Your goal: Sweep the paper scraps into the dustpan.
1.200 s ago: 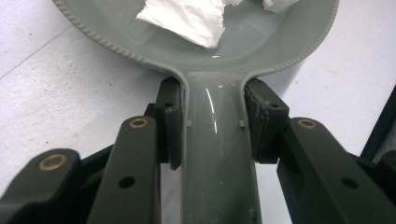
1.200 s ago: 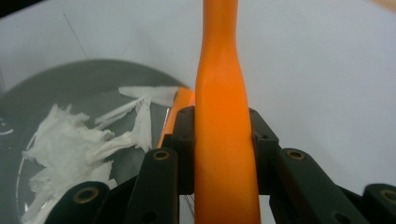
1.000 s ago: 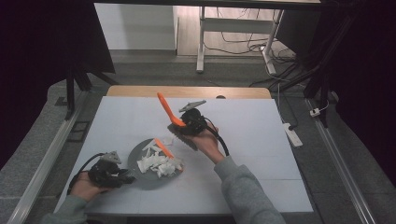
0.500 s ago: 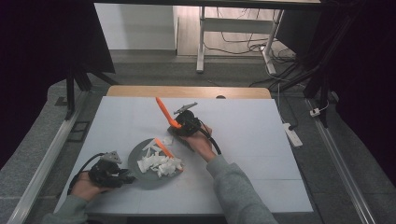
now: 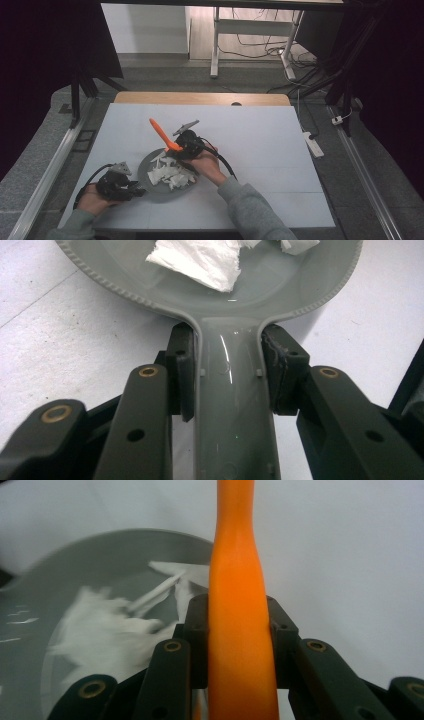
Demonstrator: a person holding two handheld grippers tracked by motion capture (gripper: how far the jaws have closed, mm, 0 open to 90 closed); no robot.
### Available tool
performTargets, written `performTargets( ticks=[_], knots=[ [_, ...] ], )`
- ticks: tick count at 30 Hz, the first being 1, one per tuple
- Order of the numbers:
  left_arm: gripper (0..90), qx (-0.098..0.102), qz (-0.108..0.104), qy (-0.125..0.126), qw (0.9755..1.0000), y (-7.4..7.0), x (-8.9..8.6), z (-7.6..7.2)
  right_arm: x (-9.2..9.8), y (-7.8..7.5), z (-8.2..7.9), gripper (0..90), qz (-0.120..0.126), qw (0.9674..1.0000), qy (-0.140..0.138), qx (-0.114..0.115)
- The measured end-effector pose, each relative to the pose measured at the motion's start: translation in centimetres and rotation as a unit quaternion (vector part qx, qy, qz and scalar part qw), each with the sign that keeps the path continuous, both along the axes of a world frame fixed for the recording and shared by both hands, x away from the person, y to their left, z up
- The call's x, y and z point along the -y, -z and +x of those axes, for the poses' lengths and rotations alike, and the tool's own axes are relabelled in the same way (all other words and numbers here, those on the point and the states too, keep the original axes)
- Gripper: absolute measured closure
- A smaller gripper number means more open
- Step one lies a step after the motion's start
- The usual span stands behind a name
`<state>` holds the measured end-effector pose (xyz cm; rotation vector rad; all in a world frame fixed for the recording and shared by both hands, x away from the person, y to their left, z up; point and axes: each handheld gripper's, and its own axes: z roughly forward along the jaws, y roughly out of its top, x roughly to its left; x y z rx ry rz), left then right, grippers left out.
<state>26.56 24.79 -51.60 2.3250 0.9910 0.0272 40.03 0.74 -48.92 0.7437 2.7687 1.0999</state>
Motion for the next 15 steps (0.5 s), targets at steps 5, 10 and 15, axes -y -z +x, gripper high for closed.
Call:
performTargets(
  ticks=[5,10,15],
  knots=[
    [61.5,0.002,-0.001,0.0,1.0,0.0,0.1,0.0,-0.3,-1.5,-1.8,70.1,0.021,0.9994,-0.026,0.009],
    [61.6,0.002,-0.002,0.001,1.0,0.0,0.1,-0.1,1.4,-3.2,-1.4,70.1,0.048,0.9985,0.0,0.027],
    [61.5,0.003,-0.002,0.001,1.0,0.0,0.1,-0.1,3.9,-3.4,-0.3,70.1,0.054,0.9967,0.049,0.037]
  ],
)
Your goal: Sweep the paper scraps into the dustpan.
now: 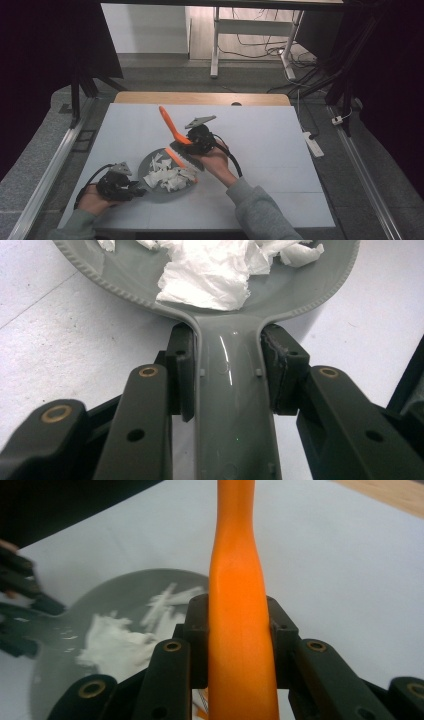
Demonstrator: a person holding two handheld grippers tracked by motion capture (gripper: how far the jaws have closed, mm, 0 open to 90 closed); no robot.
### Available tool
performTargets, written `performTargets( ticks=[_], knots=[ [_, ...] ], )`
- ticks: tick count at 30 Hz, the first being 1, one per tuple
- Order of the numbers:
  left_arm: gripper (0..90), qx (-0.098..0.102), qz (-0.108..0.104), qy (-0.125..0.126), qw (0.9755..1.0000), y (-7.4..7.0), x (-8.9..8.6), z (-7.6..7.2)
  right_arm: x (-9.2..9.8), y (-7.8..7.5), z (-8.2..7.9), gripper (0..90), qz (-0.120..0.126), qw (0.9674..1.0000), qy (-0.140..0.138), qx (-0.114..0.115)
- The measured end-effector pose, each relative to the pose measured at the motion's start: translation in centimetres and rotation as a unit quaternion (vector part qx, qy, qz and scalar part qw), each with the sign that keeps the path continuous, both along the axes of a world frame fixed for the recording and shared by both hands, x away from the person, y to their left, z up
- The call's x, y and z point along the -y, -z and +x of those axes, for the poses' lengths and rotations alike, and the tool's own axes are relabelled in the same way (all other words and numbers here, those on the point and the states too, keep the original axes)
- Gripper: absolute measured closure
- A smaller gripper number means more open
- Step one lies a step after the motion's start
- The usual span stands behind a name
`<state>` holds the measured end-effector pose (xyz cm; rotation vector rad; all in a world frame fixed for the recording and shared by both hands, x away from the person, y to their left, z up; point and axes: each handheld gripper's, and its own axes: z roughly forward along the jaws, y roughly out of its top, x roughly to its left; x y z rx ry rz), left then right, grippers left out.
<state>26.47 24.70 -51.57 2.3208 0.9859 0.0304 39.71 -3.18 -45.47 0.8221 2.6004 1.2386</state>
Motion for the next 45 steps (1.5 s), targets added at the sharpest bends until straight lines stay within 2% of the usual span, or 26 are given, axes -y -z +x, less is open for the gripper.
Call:
performTargets(
  ticks=[2,5,7,11,15,20,23,26,28,32,35,45],
  knots=[
    [61.6,0.0,0.0,0.0,1.0,0.0,0.0,0.0,0.9,0.2,0.4,70.1,-0.001,0.9999,0.015,-0.001],
    [61.6,0.0,0.0,0.0,1.0,0.0,0.0,-0.1,2.0,0.9,0.9,70.1,-0.015,0.999,0.042,0.003],
    [61.6,0.0,0.001,0.0,1.0,0.0,0.0,-0.1,2.5,1.6,1.3,70.0,-0.022,0.998,0.058,-0.005],
    [61.5,0.0,0.001,-0.001,1.0,0.0,0.1,-0.1,2.9,2.9,1.8,70.1,-0.037,0.9967,0.072,-0.01],
    [61.5,0.001,0.002,-0.001,1.0,0.0,0.3,-0.1,2.0,3.8,1.4,70.1,-0.047,0.9969,0.061,-0.019],
    [61.6,0.001,0.003,0.0,1.0,0.0,0.7,-0.1,0.1,4.1,0.3,70.1,-0.044,0.9981,0.035,-0.025],
    [61.6,0.001,0.007,0.0,1.0,0.0,0.9,0.0,-0.9,4.1,-0.7,70.1,-0.033,0.9987,0.02,-0.034],
    [61.5,0.001,0.005,-0.003,1.0,0.0,0.9,0.0,-2.0,3.8,-1.7,70.1,-0.023,0.9993,0.002,-0.03],
    [61.6,0.0,0.004,-0.006,1.0,0.0,0.9,0.0,-2.8,3.5,-2.5,70.1,-0.014,0.9992,-0.013,-0.036],
    [61.6,0.001,0.002,-0.007,1.0,0.1,0.9,0.0,-4.4,3.2,-3.9,70.1,-0.02,0.9987,-0.042,-0.02],
    [61.6,0.002,0.0,-0.008,1.0,0.2,0.9,0.0,-4.2,2.7,-3.9,70.1,-0.013,0.9993,-0.035,-0.004],
    [61.5,0.009,-0.01,-0.015,0.9998,0.3,0.6,0.0,-1.2,1.3,-2.2,70.1,0.005,0.9999,0.01,0.005]
  ],
)
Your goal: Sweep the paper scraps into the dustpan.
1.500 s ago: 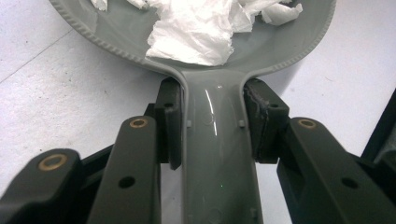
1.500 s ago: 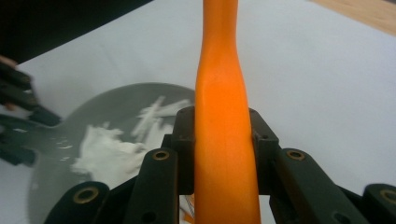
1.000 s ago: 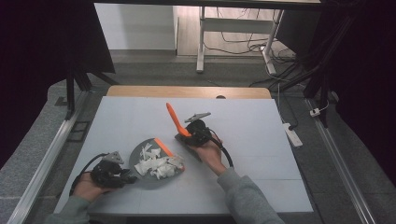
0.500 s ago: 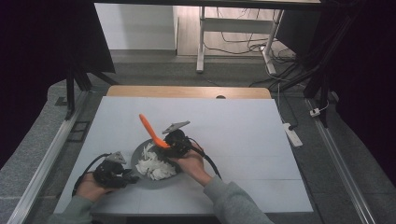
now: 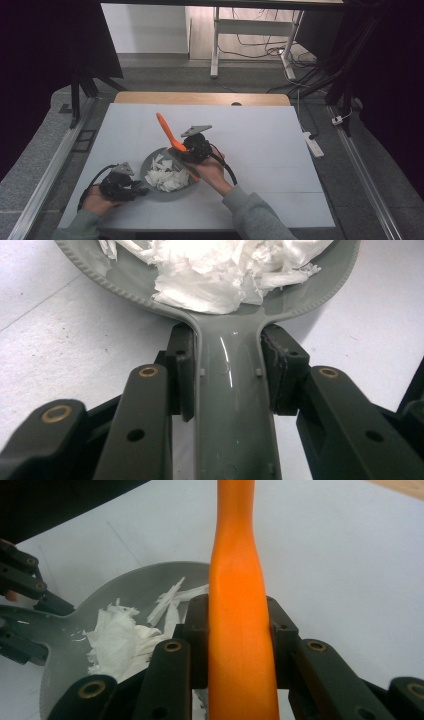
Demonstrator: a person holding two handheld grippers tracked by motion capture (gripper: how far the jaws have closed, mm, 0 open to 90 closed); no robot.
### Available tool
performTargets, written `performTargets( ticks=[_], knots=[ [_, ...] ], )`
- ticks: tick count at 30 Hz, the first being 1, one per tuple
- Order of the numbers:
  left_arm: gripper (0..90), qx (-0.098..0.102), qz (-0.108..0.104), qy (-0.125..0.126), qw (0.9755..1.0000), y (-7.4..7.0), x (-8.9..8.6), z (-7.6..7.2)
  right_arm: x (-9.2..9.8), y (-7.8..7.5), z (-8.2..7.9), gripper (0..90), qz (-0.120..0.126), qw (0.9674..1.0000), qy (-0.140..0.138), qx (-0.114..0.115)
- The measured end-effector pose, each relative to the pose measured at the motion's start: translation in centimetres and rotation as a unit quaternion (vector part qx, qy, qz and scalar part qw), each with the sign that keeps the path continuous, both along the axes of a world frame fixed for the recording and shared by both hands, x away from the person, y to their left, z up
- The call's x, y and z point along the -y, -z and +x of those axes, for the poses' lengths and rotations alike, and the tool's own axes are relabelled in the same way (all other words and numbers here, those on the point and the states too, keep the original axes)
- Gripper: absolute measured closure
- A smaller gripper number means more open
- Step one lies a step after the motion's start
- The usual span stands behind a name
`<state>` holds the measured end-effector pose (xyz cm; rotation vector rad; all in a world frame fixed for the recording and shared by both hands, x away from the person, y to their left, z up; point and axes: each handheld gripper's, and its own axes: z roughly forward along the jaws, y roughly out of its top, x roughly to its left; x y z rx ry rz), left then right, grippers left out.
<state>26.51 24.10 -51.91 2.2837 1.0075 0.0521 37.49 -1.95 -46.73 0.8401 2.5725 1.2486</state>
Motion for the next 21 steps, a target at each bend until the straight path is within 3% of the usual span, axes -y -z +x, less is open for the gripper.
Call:
performTargets(
  ticks=[21],
  knots=[
    [61.6,0.017,-0.023,-0.031,0.9991,-0.5,-0.9,-0.1,3.1,-1.1,0.7,70.1,0.029,0.999,0.032,0.01]
  ],
)
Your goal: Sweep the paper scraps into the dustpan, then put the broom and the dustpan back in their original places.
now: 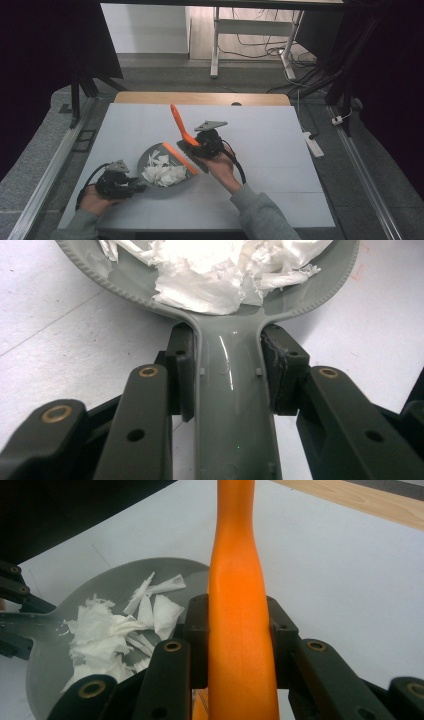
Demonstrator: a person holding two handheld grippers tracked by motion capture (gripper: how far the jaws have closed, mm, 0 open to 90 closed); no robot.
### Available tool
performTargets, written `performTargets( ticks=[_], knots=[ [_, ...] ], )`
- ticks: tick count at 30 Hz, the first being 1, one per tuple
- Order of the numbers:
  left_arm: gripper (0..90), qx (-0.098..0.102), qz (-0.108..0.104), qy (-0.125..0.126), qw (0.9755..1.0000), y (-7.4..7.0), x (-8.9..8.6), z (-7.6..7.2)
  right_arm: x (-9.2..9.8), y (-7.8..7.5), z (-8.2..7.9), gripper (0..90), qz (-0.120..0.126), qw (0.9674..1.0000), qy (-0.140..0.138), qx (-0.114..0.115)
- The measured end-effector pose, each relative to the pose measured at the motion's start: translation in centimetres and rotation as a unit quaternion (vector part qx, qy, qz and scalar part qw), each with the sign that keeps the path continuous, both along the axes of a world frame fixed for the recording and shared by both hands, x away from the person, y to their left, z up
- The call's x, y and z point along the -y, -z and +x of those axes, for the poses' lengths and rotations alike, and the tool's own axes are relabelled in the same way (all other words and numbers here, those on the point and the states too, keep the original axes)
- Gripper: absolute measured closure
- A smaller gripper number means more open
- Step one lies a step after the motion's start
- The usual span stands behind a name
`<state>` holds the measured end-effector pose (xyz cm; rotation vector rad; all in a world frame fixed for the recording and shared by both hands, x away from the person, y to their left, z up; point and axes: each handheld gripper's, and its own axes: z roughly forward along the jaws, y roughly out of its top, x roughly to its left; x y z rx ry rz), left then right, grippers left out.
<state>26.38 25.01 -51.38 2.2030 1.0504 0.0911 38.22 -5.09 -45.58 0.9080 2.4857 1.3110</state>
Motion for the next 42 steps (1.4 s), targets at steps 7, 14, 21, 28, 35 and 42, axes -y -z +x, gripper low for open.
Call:
performTargets(
  ticks=[7,14,21,28,35,42],
  knots=[
    [61.6,0.005,-0.001,-0.012,0.9999,-0.3,-0.2,-0.1,1.5,-0.5,-0.2,70.1,0.014,0.9999,0.002,0.002],
    [61.6,0.011,-0.005,-0.035,0.9993,-0.5,-0.2,-0.2,3.7,-0.8,-0.7,70.1,0.019,0.9998,0.006,0.007],
    [61.5,0.014,-0.005,-0.052,0.9985,-0.7,-0.1,-0.2,6.3,-0.7,-1.1,70.1,0.027,0.9995,0.014,0.012],
    [61.6,0.017,-0.015,-0.074,0.997,-0.8,-0.1,-0.1,8.8,-0.9,-1.6,70.1,0.044,0.9987,0.02,0.014],
    [61.6,0.019,-0.02,-0.095,0.9951,-0.9,0.0,-0.1,11.0,-0.8,-2.2,70.1,0.046,0.9986,0.024,0.013],
    [61.5,0.022,-0.027,-0.116,0.9926,-1.2,0.1,-0.2,12.6,-0.7,-2.9,70.1,0.048,0.9985,0.023,0.01]
  ],
)
